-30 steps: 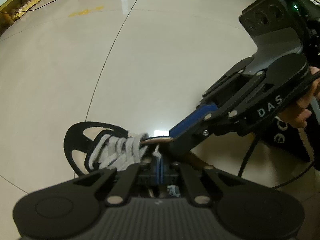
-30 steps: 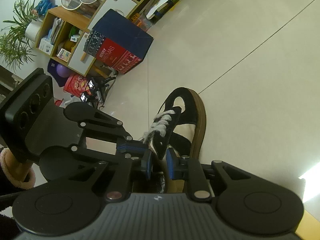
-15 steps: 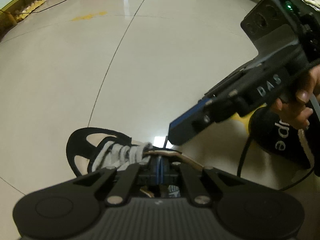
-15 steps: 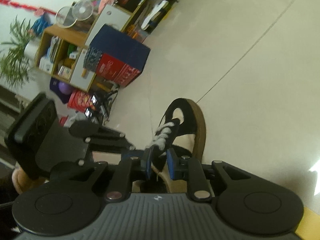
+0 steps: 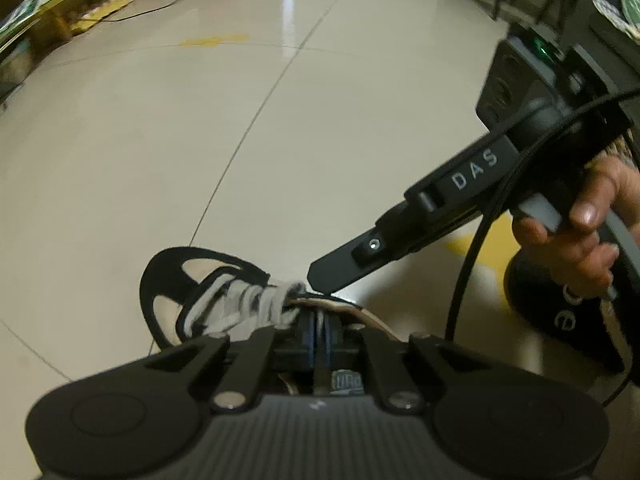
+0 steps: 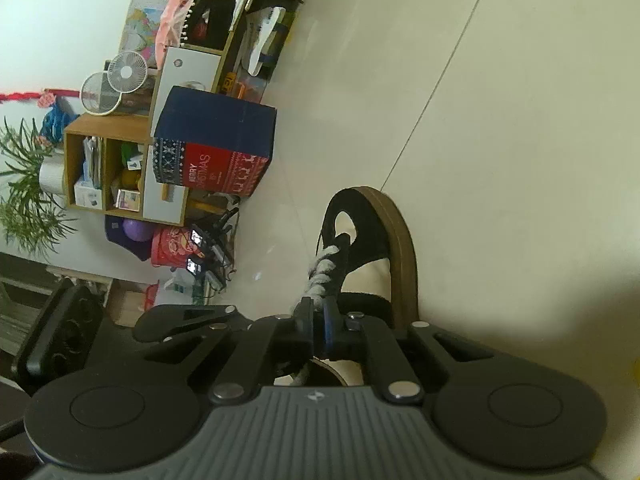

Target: Lace up shoes with both hands

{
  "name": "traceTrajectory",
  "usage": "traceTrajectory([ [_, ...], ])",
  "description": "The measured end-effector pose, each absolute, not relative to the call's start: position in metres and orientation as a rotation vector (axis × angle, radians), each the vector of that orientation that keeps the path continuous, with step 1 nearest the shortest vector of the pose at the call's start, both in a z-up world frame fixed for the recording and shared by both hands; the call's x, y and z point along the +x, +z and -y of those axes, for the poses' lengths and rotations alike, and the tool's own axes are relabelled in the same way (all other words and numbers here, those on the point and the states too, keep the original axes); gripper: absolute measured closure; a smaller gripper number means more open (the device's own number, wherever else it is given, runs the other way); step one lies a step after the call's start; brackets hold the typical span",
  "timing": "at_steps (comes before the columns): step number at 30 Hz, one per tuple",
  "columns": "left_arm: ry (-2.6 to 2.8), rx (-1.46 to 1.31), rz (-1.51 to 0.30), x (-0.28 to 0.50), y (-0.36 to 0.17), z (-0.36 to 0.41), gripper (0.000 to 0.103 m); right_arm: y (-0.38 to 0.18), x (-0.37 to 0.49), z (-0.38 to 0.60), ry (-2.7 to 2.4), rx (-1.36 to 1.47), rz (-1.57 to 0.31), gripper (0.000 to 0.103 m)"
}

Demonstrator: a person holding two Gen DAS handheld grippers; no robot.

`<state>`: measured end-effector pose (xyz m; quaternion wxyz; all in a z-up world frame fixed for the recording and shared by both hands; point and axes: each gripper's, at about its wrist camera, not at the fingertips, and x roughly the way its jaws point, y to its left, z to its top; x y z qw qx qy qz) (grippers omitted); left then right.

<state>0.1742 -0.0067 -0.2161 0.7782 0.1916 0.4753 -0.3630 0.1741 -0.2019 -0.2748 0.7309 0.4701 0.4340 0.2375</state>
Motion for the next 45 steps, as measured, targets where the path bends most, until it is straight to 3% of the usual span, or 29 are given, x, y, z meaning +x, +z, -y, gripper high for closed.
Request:
traceTrajectory([
  [3, -0.725, 0.391, -0.997, 0.165, -0.210, 0.002, 0.083, -0.259, 0.172, 0.196, 0.517, 0.908, -0.924, 0.099],
  [5, -0.675, 0.383, -0.967, 0.159, -0.204, -0.001, 0.070, -0.246, 0.170, 0.189, 0.515, 0.783, -0.899, 0.099],
  [7, -0.626, 0.396, -0.942, 0.151, -0.198, -0.004, 0.048, -0.236, 0.167, 0.182, 0.510, 0.682, -0.879, 0.099],
  [8, -0.615, 0.417, -0.936, 0.148, -0.196, -0.006, 0.045, -0.232, 0.165, 0.179, 0.506, 0.637, -0.868, 0.099],
  [17, -0.551, 0.371, -0.991, 0.133, -0.197, -0.027, 0.045, -0.212, 0.163, 0.202, 0.393, 0.533, -0.746, 0.099],
  [23, -0.519, 0.269, -1.033, 0.127, -0.211, -0.033, 0.045, -0.221, 0.171, 0.219, 0.364, 0.565, -0.781, 0.099],
  [28, -0.496, 0.129, -1.066, 0.127, -0.214, -0.049, 0.046, -0.226, 0.167, 0.220, 0.370, 0.596, -0.832, 0.091],
  [30, -0.473, 0.012, -1.078, 0.129, -0.214, -0.062, 0.046, -0.224, 0.164, 0.219, 0.378, 0.595, -0.840, 0.064],
  [31, -0.459, -0.056, -1.084, 0.131, -0.214, -0.069, 0.046, -0.223, 0.162, 0.219, 0.382, 0.590, -0.836, 0.062],
  [38, -0.347, -0.521, -1.114, 0.144, -0.229, -0.119, 0.048, -0.207, 0.155, 0.187, 0.476, 0.430, -0.825, 0.062],
  [42, -0.330, -0.677, -1.128, 0.146, -0.241, -0.131, 0.054, -0.198, 0.148, 0.154, 0.572, 0.220, -0.817, 0.062],
  [45, -0.328, -0.743, -1.149, 0.147, -0.253, -0.132, 0.065, -0.193, 0.141, 0.130, 0.642, 0.039, -0.793, 0.062],
])
